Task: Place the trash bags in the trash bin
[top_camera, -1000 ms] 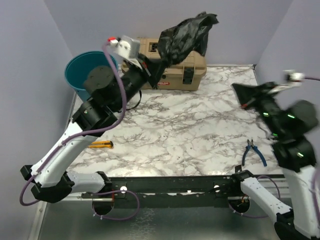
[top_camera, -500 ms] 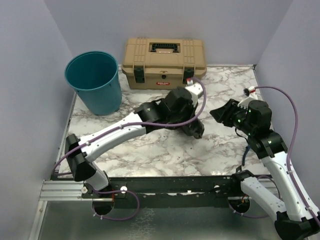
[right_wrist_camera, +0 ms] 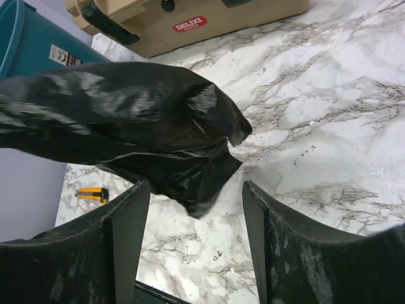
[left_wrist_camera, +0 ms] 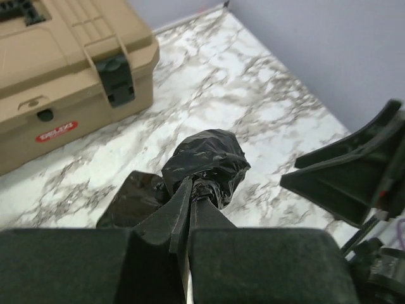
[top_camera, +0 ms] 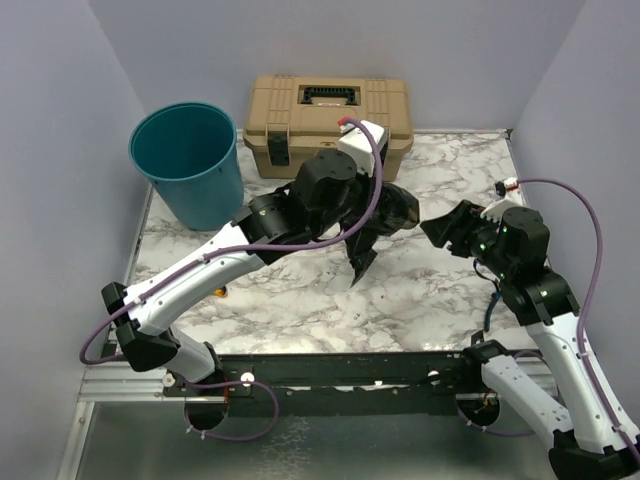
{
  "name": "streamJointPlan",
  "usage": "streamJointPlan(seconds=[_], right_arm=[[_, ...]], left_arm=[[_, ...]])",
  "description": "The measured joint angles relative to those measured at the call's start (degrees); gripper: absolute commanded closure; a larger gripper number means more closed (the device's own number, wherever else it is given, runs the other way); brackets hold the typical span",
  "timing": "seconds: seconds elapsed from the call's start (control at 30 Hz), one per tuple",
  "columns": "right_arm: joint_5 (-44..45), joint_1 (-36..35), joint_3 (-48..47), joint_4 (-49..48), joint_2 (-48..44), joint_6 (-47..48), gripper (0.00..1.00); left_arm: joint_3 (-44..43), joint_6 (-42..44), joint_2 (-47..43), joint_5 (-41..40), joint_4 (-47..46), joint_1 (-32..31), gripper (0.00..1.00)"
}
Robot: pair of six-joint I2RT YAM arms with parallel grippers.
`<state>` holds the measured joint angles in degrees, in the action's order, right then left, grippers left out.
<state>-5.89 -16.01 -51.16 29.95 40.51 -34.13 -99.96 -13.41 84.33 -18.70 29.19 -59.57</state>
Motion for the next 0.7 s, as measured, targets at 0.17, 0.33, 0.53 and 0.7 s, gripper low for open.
streamJointPlan(seconds=[0.17, 0.33, 0.53, 0.7], right_arm=[[-8.0, 0.0, -1.2, -1.7, 3.0, 1.0, 0.27], [-19.5, -0.5, -0.1, -7.5, 8.3, 0.5, 0.27], [-18.1, -13.2, 1.3, -10.3, 14.7, 0.2, 0.37], [-6.3, -32.1, 2.1, -16.5, 22.1, -1.1, 0.45]], left_arm=[[1.8, -0.9, 2.0, -4.1, 2.1, 0.0, 1.0], [0.5, -3.3, 4.7, -6.8, 3.6, 0.0, 1.0], [-10.7, -7.4, 13.6, -7.6, 8.0, 4.4, 1.0], [-12.2, -12.2, 18.0, -5.0, 10.7, 11.3, 1.0]])
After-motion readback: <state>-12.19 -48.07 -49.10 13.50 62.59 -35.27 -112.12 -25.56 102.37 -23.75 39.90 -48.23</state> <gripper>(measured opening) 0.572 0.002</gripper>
